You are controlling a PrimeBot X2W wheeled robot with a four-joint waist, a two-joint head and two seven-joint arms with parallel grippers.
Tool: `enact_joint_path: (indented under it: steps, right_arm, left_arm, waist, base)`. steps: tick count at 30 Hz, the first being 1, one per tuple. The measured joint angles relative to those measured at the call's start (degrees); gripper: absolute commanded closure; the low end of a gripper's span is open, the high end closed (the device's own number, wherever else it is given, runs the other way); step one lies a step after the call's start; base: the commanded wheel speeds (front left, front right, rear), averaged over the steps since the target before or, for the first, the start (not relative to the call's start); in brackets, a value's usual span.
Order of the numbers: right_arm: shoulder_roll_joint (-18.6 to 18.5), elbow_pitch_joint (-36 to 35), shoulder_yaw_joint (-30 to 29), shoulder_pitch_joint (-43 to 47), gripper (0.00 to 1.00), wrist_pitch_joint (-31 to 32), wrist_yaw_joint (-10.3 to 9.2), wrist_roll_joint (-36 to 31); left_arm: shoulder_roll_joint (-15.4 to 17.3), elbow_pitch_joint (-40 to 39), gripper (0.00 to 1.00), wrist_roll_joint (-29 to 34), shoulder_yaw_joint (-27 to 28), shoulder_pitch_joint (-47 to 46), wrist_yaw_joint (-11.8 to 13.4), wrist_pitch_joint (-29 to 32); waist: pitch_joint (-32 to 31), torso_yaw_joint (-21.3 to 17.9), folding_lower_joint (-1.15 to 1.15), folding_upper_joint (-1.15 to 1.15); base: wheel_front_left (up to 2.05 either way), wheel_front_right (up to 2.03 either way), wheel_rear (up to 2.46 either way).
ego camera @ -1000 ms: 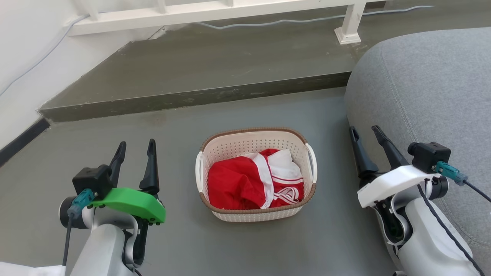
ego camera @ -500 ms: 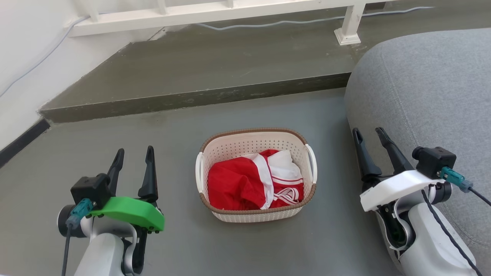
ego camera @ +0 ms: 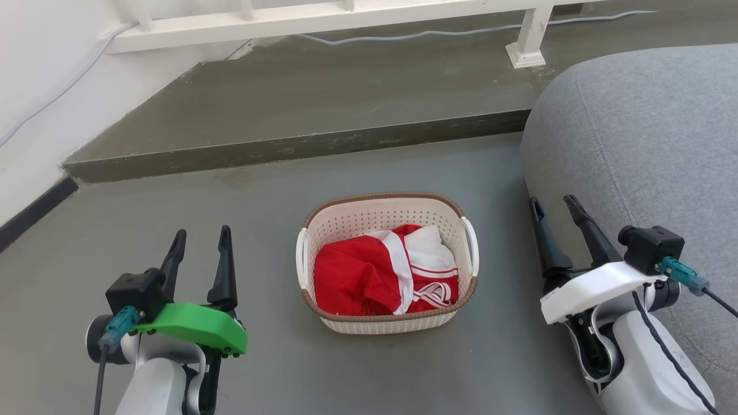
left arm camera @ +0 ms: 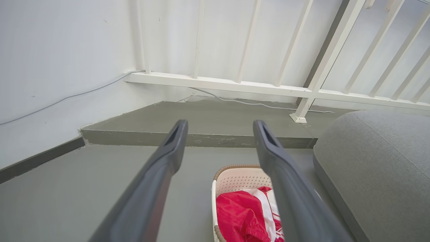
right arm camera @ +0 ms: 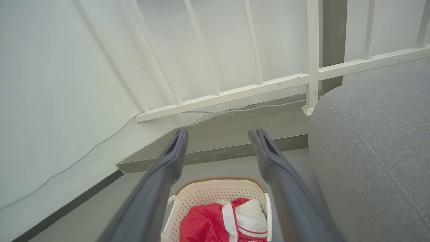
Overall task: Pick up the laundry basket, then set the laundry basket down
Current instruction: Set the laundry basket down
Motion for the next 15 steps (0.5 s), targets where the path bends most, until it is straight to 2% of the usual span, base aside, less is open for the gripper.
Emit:
enact_joint_path:
  steps: [15]
  right_arm:
    - [0.4, -0.6, -0.2, 1.0, 0.0, 0.0, 0.03, -0.9]
  left_arm:
    - [-0.1, -0.5, 0.0, 0.0, 0.4, 0.3, -0.1, 0.0]
  waist:
    - [-0.1, 0.3, 0.0, 0.0]
  base:
    - [0.0, 0.0, 0.0]
